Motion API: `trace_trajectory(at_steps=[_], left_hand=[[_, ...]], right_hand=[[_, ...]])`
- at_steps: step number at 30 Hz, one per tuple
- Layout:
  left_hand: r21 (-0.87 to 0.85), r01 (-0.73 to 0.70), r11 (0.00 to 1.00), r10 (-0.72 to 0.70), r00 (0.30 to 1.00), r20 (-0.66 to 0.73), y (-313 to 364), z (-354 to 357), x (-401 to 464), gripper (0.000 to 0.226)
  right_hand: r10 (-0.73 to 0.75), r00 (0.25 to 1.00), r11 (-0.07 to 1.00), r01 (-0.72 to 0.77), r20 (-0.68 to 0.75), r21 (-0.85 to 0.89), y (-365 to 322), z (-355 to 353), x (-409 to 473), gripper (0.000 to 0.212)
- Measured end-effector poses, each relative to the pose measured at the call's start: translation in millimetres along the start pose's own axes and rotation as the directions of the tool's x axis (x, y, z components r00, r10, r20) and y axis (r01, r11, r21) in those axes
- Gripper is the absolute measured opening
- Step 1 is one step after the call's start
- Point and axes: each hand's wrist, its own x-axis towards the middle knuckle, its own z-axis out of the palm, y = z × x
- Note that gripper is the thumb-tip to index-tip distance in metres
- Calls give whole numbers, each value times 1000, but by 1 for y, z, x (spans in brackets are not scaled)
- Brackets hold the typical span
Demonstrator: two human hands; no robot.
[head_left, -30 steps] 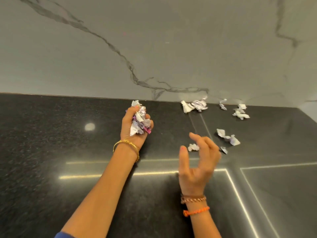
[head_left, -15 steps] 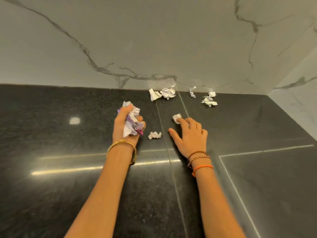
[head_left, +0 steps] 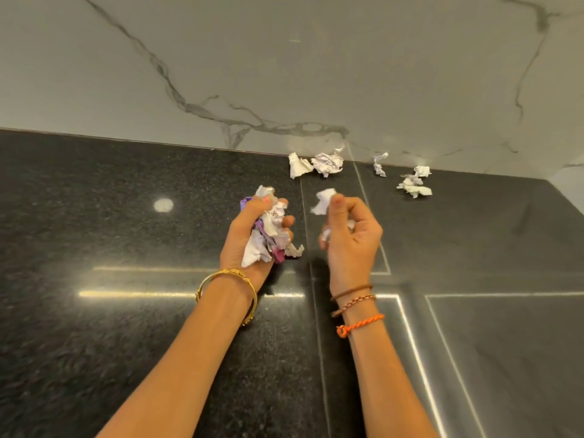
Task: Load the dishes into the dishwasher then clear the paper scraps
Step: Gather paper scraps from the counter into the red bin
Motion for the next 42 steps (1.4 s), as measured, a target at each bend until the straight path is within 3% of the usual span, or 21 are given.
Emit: trace_trajectory(at_steps=[4, 5, 9, 14, 16, 17, 19, 22, 23, 25, 27, 30, 32, 34, 37, 39, 42], left_hand=[[-121, 66, 990, -56, 995, 85, -11, 7, -8, 24], [-138, 60, 989, -48, 995, 89, -13, 8, -9, 27], [-156, 39, 987, -19, 992, 127, -16, 7, -8, 23], [-125, 31, 992, -16, 993, 117, -11, 3, -3, 36], [-160, 19, 987, -5, 996, 86, -13, 5, -4, 31], [-178, 18, 984, -5, 997, 78, -14, 5, -4, 23], [-189, 22, 982, -9, 998, 69, -13, 4, -2, 6], [-185, -17, 983, 19, 1000, 8, -4, -2, 4, 19], [-203, -29, 979, 29, 1000, -3, 0, -3, 5, 18], [-206, -63, 976, 53, 997, -50, 4, -5, 6, 6], [-176, -90, 980, 75, 993, -90, 5, -8, 9, 12], [-174, -108, 979, 97, 993, -72, 7, -11, 11, 11], [-190, -112, 975, 105, 993, -45, 8, -12, 11, 13], [-195, -108, 975, 101, 994, -48, 7, -12, 11, 18], [-198, -78, 977, 71, 997, -42, 0, -7, 8, 19], [-144, -39, 989, 36, 999, -27, -6, -1, 4, 17], [-140, 69, 988, -53, 992, 113, -15, 2, -1, 23]], right_hand=[[-266, 959, 937, 281, 98, -207, 8, 18, -14, 4], [-297, 950, 920, 313, 100, -237, 11, 20, -14, 8], [-218, 969, 899, 247, 119, -362, 18, 24, -20, 43], [-303, 943, 718, 319, 135, -618, 16, 25, -21, 41], [-340, 932, 647, 326, 121, -689, 14, 21, -20, 41], [-332, 936, 661, 319, 117, -679, 12, 19, -20, 42], [-236, 967, 808, 251, 98, -533, 6, 16, -16, 41], [-100, 995, 979, 103, 27, -175, 2, 1, -3, 29], [-51, 997, 990, 58, 58, -127, 2, -8, 2, 22], [64, 959, 978, -5, 276, -210, 3, -25, 9, 13], [133, 844, 905, 110, 519, -411, 8, -31, 9, 24], [83, 795, 774, 328, 600, -542, 18, -22, 6, 24], [36, 811, 748, 366, 584, -554, 23, -17, 5, 16], [-47, 864, 792, 338, 502, -508, 24, -16, 3, 14], [-99, 970, 965, 148, 224, -215, 15, -8, 1, 19], [-96, 992, 995, 98, 79, -26, 7, 1, -2, 19], [-164, 983, 980, 172, 81, -104, 8, 12, -10, 22]])
